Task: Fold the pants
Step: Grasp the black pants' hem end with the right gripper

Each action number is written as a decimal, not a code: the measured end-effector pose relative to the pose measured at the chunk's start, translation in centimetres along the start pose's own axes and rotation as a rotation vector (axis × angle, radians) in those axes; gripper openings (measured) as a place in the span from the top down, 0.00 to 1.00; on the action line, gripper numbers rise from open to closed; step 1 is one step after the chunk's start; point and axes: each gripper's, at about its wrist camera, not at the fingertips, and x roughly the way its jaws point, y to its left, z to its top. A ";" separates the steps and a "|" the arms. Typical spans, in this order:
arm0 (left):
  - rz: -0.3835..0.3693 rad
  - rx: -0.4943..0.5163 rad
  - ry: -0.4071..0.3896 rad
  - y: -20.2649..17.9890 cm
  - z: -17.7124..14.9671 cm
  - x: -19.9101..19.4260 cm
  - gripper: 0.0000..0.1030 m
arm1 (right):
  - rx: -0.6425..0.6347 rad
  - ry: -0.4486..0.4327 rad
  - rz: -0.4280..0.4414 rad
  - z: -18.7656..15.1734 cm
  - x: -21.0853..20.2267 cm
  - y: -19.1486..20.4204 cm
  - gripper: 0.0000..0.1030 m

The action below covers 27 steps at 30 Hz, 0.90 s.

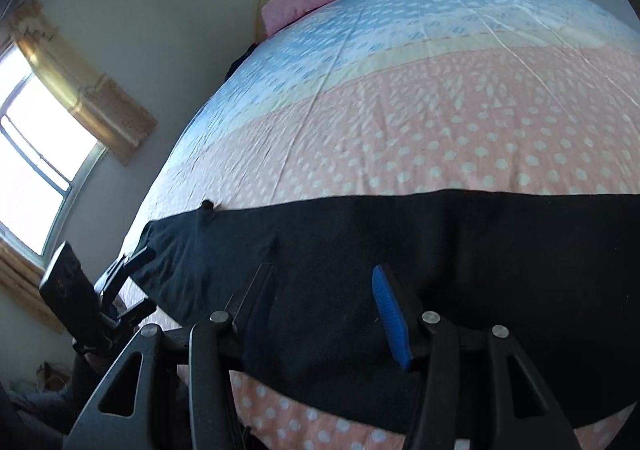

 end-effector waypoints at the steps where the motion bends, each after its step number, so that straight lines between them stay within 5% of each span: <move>1: -0.014 0.015 -0.001 -0.7 0.4 0.5 0.12 | -0.028 -0.005 -0.022 -0.5 -0.5 0.6 0.49; 6: -0.028 0.107 0.054 -3.6 1.6 3.8 0.12 | -0.011 0.013 -0.046 -3.1 -2.7 -0.1 0.48; 9: -0.007 0.125 0.124 -4.1 1.0 5.9 0.12 | 0.004 0.057 -0.164 -5.0 -1.9 -2.3 0.47; 12: 0.004 0.114 0.201 -3.9 0.4 7.3 0.11 | -0.029 -0.012 -0.109 -5.9 -2.3 -3.1 0.47; 18: -0.006 0.064 0.136 -3.4 0.7 6.0 0.09 | 0.015 -0.111 -0.118 -5.2 -5.7 -4.5 0.47; 23: 0.060 -0.016 0.031 -1.8 1.7 4.1 0.07 | 0.228 -0.278 -0.193 -4.8 -12.9 -11.7 0.47; 27: 0.098 -0.055 0.036 -1.0 1.9 4.8 0.03 | 0.398 -0.427 -0.283 -6.5 -18.7 -17.3 0.47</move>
